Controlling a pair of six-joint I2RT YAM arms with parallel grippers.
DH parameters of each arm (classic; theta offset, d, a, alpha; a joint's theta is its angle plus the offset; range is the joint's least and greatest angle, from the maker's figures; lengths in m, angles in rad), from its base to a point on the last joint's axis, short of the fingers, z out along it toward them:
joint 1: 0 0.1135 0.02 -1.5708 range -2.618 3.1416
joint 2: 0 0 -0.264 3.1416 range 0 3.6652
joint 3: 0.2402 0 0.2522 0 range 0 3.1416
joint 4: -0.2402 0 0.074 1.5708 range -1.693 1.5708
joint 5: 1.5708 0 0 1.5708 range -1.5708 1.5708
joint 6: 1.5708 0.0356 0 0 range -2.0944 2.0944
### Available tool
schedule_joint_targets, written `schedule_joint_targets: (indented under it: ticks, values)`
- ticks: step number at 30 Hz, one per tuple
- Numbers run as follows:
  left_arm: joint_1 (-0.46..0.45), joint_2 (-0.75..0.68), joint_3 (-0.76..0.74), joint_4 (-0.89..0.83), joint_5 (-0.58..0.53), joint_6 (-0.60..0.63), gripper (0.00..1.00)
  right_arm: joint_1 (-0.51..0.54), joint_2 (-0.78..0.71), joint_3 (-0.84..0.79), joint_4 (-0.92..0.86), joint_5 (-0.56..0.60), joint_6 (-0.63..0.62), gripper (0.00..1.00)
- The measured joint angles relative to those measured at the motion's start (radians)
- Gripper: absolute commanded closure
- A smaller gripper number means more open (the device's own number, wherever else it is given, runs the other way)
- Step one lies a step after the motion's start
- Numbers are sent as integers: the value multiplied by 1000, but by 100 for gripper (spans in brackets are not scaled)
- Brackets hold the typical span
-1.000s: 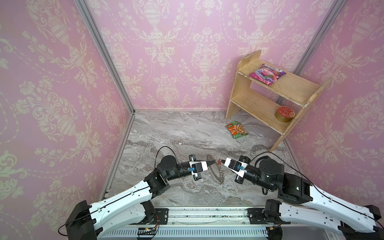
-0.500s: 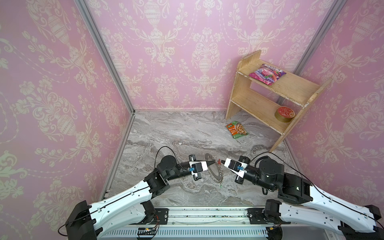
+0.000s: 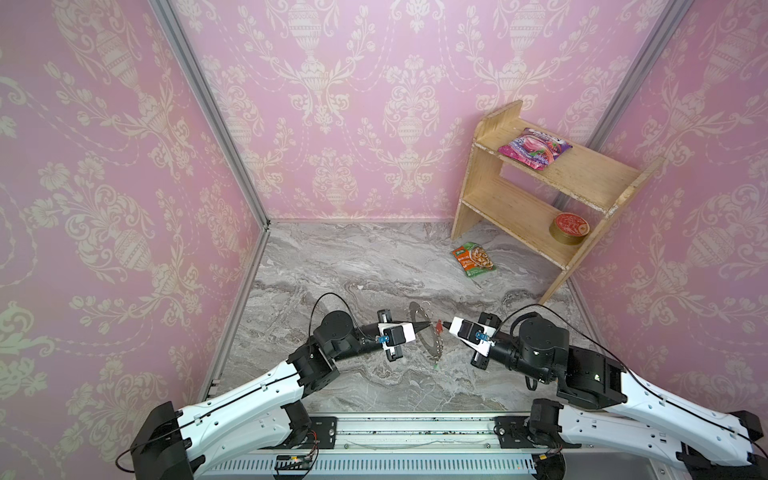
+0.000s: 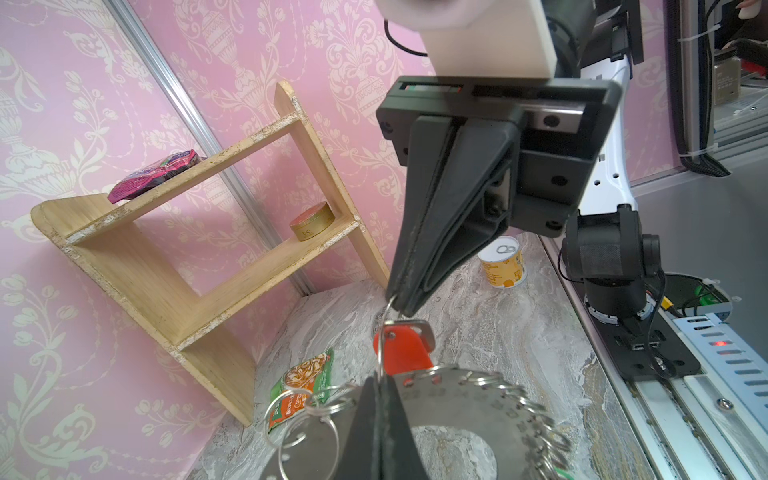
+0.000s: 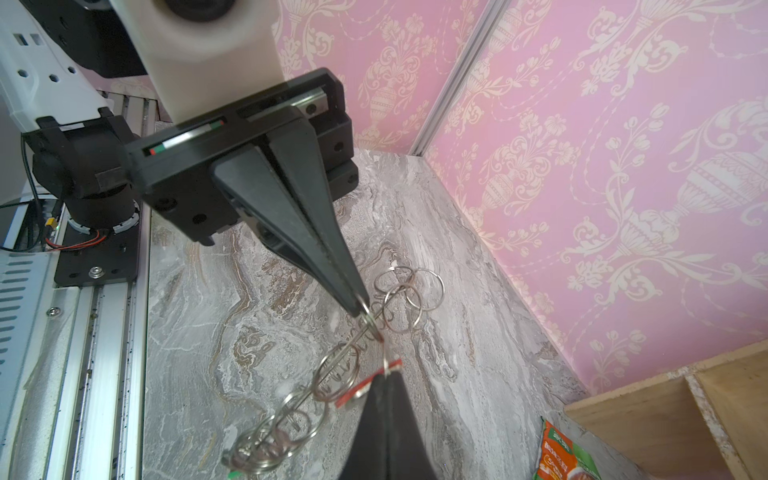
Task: Put the keys on the keyring
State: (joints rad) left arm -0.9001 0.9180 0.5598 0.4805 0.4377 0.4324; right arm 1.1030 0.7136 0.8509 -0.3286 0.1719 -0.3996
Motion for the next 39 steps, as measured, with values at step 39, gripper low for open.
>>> schedule_joint_targets:
  ticks: [39]
  values:
    - [-10,-2,0,-26,0,26,100,0,18,0,-6,-9,4,100]
